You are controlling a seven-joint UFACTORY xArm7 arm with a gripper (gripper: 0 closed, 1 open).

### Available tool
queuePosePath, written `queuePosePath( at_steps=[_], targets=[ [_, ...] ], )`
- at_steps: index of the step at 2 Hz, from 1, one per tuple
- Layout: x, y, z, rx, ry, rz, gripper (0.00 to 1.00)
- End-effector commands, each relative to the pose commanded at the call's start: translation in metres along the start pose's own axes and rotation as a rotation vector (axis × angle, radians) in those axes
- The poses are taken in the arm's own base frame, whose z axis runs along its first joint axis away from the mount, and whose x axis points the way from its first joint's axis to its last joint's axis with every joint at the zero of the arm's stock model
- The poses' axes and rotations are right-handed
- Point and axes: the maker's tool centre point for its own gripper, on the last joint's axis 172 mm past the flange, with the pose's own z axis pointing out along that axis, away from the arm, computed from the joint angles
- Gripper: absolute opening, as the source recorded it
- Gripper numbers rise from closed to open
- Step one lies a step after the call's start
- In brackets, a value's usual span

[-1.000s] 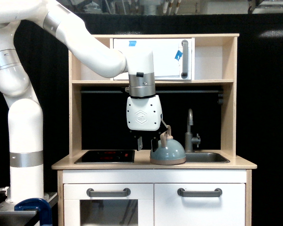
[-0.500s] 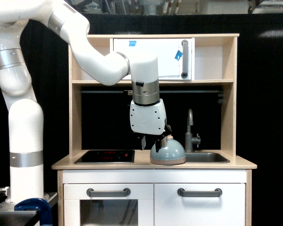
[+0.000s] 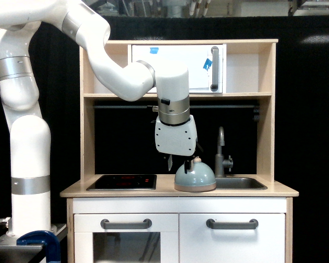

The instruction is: Place the teapot on the stove

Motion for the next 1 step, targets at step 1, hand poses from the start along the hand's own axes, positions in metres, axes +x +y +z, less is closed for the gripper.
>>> queuePosePath(
  at_steps=[1],
  targets=[
    [0.013,0.0038,0.0016,0.009,0.035,-0.004,1.0]
  ],
)
